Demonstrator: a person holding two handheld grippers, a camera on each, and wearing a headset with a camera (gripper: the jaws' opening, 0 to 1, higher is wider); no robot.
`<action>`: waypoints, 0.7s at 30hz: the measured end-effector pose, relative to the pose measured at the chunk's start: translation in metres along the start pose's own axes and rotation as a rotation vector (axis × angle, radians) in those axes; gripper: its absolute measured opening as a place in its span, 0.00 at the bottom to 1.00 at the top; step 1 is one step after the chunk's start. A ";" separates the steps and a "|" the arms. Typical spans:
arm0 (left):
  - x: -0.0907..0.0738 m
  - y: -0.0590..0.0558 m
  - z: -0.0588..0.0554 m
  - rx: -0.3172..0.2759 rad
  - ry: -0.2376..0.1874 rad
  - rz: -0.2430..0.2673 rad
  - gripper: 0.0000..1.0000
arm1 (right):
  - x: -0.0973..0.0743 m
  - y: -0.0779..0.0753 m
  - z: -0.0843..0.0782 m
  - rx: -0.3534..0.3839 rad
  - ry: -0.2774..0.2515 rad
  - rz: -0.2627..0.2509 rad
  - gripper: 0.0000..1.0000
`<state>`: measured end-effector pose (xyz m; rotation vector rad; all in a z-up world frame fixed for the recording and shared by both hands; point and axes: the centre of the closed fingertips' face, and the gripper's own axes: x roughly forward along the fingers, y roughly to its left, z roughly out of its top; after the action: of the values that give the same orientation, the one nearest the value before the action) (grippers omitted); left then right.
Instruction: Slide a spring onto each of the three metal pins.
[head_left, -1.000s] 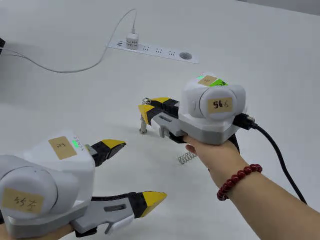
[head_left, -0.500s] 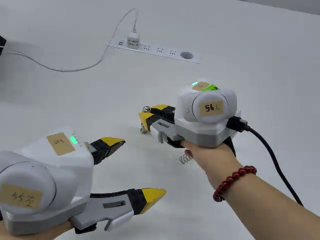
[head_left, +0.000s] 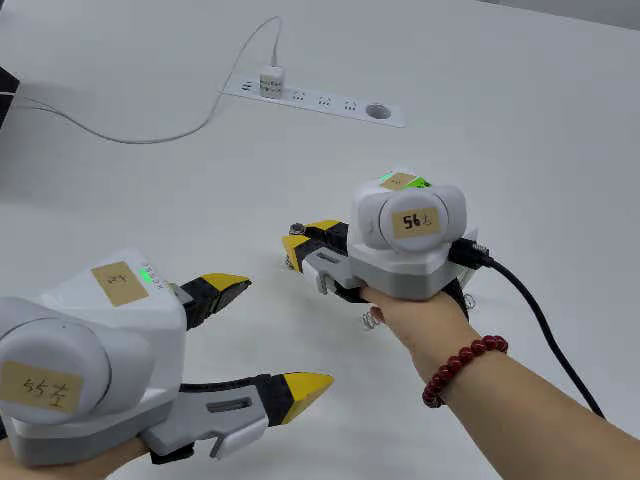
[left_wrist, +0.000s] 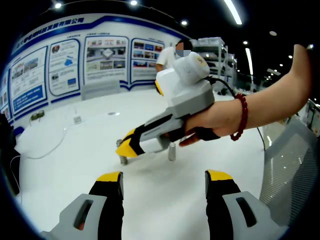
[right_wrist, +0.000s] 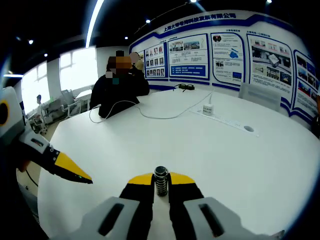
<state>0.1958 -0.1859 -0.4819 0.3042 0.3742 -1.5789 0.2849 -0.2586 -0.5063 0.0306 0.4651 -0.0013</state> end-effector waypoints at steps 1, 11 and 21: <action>0.000 0.000 0.000 0.001 0.000 0.000 0.67 | 0.000 0.000 -0.001 -0.001 0.001 -0.001 0.12; -0.001 0.001 0.000 0.006 0.002 0.006 0.67 | -0.003 0.001 0.003 0.021 -0.008 0.007 0.14; 0.001 0.002 0.004 0.018 0.001 0.010 0.67 | -0.017 0.004 0.026 0.073 -0.059 0.025 0.26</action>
<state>0.1980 -0.1884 -0.4790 0.3199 0.3586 -1.5726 0.2814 -0.2555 -0.4749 0.1080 0.4052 0.0054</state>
